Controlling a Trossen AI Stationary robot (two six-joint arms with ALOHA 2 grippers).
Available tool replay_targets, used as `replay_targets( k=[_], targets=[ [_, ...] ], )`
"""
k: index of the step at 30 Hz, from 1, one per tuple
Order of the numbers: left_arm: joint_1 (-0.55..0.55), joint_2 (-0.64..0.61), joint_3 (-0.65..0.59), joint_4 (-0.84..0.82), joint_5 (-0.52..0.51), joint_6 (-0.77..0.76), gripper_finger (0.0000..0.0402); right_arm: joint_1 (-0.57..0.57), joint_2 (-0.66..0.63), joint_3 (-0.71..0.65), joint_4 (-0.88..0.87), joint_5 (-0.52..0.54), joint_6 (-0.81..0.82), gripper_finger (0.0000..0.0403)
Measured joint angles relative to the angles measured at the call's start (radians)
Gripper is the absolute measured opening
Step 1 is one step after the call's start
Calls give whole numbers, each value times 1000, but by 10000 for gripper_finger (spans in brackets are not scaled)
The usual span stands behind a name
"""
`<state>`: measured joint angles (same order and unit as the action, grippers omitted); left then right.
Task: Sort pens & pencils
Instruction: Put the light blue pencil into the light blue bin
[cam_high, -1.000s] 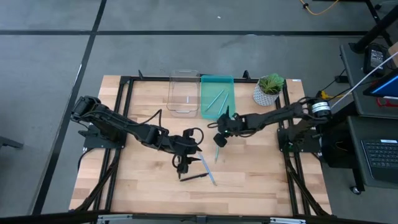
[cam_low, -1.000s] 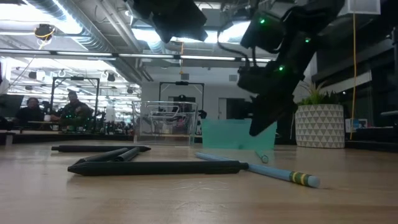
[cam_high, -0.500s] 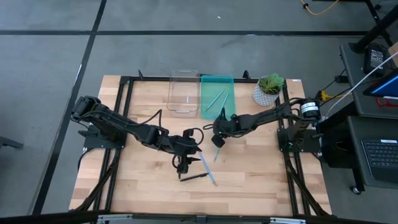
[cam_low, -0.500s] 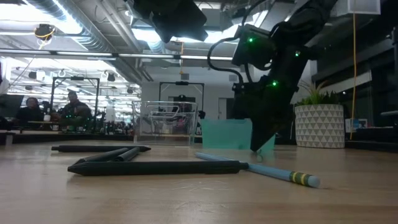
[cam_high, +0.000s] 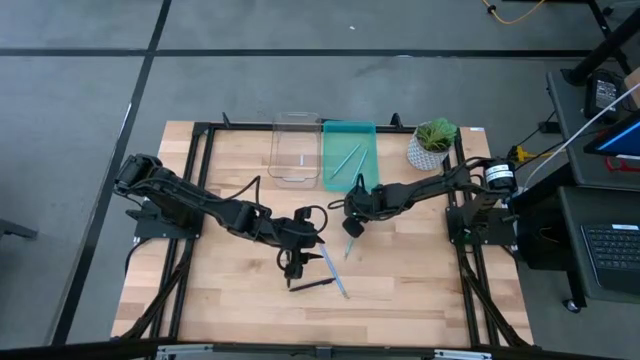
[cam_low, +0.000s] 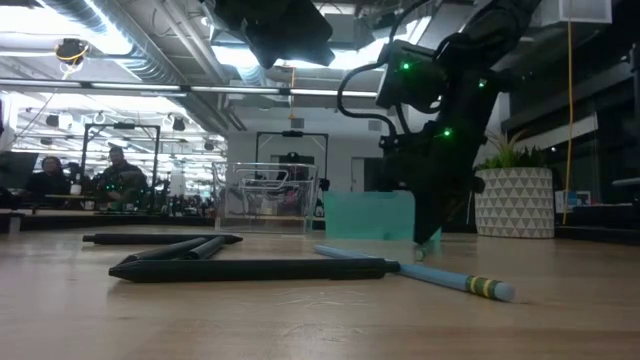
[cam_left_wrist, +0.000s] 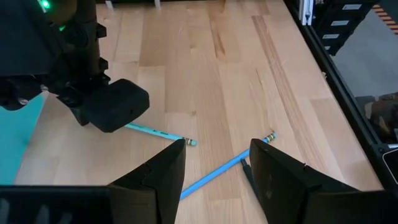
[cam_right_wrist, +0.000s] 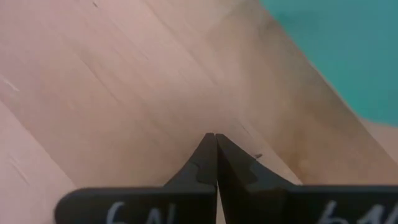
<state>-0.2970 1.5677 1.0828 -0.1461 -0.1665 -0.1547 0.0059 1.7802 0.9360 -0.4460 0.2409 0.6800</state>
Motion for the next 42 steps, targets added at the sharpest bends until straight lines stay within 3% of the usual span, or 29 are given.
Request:
replay_targets(
  k=[13, 20, 34, 42],
  targets=[
    [0, 0, 0, 0, 0, 0, 173, 0, -1, 4, -70, -42, 23, 0],
    [0, 0, 0, 0, 0, 0, 173, 25, 7, 85, -293, -70, 22, 0],
    [0, 0, 0, 2, 0, -4, 173, 81, 5, 70, -303, -56, 79, 0],
    [0, 0, 0, 9, 0, -7, 173, 117, -78, 54, -323, 206, 98, 5]
  ],
)
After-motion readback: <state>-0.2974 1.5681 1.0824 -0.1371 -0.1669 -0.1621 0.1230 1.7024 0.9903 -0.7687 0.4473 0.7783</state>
